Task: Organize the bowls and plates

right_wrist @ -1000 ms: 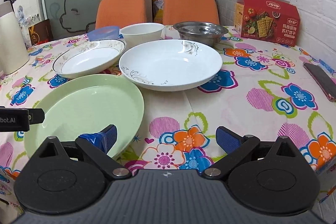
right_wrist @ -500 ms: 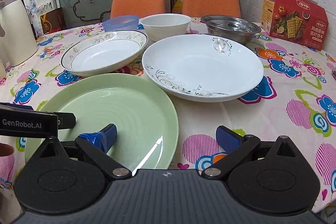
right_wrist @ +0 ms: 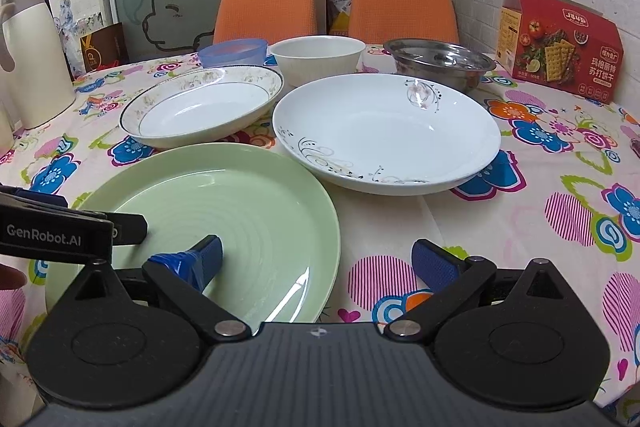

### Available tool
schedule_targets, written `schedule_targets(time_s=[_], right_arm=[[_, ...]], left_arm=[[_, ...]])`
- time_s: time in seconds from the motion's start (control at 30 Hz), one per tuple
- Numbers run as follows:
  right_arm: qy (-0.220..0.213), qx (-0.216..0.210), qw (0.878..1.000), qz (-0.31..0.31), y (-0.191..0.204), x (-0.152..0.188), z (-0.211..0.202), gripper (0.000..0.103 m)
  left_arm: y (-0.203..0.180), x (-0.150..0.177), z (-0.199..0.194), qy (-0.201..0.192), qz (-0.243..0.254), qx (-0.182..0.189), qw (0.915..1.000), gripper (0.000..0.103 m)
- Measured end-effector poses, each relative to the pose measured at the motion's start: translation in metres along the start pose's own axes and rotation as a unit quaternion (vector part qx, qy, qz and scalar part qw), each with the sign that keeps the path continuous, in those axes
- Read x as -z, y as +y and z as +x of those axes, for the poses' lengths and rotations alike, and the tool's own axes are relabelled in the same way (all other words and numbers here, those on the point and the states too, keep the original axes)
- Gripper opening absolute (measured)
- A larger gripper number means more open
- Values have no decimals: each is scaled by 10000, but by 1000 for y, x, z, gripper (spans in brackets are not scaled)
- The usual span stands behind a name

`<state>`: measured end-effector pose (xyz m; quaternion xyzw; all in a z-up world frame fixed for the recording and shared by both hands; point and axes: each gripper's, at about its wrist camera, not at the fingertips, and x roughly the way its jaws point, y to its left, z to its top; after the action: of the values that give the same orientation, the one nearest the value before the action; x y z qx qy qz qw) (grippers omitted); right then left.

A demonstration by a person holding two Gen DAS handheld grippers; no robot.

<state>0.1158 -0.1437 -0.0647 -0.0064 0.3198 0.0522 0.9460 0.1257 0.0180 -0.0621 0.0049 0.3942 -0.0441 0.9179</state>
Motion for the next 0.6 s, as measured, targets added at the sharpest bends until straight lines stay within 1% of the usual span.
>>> schedule_targets(time_s=[0.17,0.33,0.6], right_arm=[[-306,21,9995,-20,1,9,-2,89],[-349,21,9994,-19,2,9,-2,89],[-452,-51,9990,-40,5,8,2,89]], left_arm=[[0,4,-1,-124,-66,-15,9999,94],[2,5,-1,-142,-138,-4,9998,94],[0,1,1,-69,-232,-115,9996,94]])
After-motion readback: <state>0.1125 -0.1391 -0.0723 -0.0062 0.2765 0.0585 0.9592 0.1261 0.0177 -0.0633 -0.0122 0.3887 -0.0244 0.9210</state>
